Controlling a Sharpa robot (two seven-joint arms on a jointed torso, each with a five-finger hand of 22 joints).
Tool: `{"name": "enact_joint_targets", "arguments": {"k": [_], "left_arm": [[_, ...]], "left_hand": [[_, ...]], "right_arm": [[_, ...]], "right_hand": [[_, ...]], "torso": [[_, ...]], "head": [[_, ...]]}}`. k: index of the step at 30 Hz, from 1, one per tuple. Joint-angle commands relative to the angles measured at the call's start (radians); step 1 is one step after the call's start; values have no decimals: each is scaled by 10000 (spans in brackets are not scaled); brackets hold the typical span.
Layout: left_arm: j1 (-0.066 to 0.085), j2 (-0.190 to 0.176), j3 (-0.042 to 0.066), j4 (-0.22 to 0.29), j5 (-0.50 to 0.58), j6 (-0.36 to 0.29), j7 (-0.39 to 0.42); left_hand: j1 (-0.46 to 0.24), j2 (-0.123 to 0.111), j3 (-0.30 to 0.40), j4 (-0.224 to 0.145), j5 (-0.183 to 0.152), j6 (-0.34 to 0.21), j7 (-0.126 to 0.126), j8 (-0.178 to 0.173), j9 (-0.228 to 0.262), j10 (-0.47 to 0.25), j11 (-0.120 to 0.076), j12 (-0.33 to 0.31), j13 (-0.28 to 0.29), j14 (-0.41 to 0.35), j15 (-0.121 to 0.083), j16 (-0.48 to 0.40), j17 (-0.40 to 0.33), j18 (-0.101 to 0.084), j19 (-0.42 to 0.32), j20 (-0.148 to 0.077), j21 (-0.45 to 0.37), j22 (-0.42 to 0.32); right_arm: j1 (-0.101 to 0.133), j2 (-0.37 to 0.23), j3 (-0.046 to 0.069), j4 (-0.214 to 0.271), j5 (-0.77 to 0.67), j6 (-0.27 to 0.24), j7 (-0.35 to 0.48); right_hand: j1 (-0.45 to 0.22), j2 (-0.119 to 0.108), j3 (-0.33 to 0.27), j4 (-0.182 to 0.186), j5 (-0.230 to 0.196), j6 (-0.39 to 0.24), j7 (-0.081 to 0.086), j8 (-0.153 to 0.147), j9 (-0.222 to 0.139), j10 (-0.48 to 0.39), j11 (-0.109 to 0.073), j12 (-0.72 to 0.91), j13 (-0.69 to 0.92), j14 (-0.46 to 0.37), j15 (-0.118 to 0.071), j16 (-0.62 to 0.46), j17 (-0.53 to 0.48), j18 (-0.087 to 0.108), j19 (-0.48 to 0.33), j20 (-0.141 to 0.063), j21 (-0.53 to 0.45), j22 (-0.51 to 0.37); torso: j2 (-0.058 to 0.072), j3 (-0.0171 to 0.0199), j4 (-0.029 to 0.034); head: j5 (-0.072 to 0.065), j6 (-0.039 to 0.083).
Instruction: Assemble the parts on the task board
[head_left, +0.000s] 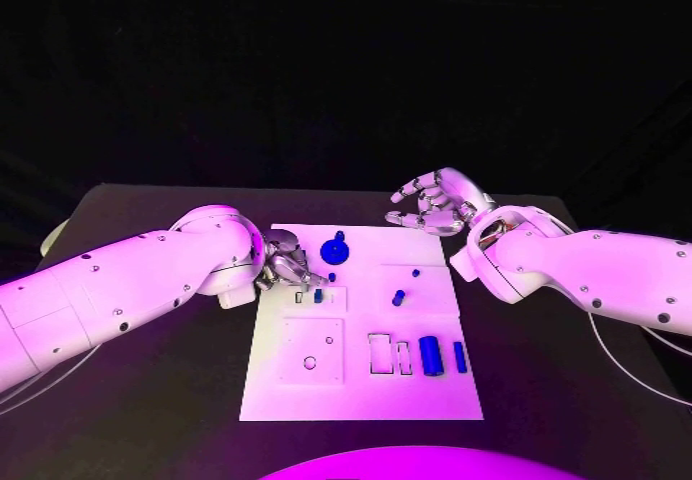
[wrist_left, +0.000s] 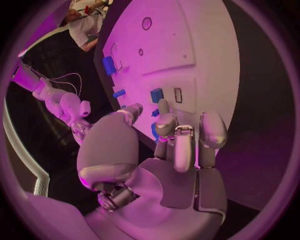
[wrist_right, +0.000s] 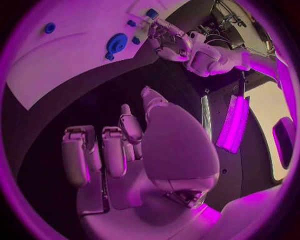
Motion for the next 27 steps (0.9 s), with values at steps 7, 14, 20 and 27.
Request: {"name": "enact_joint_targets", "arguments": {"k": [7,14,20,27], "left_arm": [[180,-308,467,16,582,-411,109],[536,-152,583,-801,745,-558,303],[594,188,599,-1364,450,-418,401],[604,649,549,-2132,325,-97,402]], "left_hand": [[667,204,-365,-26,22,-823,303,-410,-158,-913,287,-881,-1136,683,211,-391,1402,78,-557,191,-507,-806],[1324,345,-659,-33,103,-1568,744,-1052,-602,-2218,686,-2096,-2778,362,566,-782,615,277,-1273,492,-1115,-1796],[1381,388,-661,-32,117,-1561,751,-1060,-625,-2207,696,-2055,-2739,379,581,-757,664,266,-1228,509,-1090,-1733],[1384,446,-678,-14,112,-1493,742,-1036,-638,-2151,692,-1979,-2672,412,583,-713,743,252,-1162,522,-1048,-1651]], "right_arm": [[-7,-1,2,-56,-62,-42,85],[-6,20,2,-136,-62,-44,72],[-6,56,2,-161,-62,-36,72],[-6,85,2,-167,-62,-31,73]], "right_hand": [[-72,10,-48,-20,14,-76,2,-33,-12,-18,-12,-32,-15,803,24,-37,1717,-5,802,28,-69,2354],[-72,10,-48,-20,14,-76,2,-33,-12,-18,-12,-32,-15,803,24,-37,1717,-5,802,28,-69,2354],[-88,12,-57,-24,15,-79,2,-33,-17,-9,-12,-21,-9,805,24,-33,1725,-14,817,28,-33,2371],[-88,12,-57,-24,15,-79,2,-33,-17,-9,-12,-21,-9,805,24,-33,1725,-14,817,28,-33,2371]], "torso": [[-11,17,11],[11,14,-1],[28,-19,-6],[24,8,0]], "head": [[7,107],[60,205],[28,195],[54,180]]}}
